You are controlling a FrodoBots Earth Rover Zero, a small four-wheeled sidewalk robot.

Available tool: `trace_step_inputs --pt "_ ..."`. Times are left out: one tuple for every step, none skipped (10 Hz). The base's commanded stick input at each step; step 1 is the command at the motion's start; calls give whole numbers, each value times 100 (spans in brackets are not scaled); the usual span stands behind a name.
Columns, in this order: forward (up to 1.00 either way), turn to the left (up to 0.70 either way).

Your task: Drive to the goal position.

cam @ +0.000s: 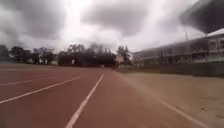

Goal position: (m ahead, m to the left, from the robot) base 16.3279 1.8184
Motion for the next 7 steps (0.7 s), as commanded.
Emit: trace_step_inputs --pt "70 0" --pt "70 0" --pt "70 0" --pt "70 0" --pt "70 0" --pt "70 0" --pt "70 0"
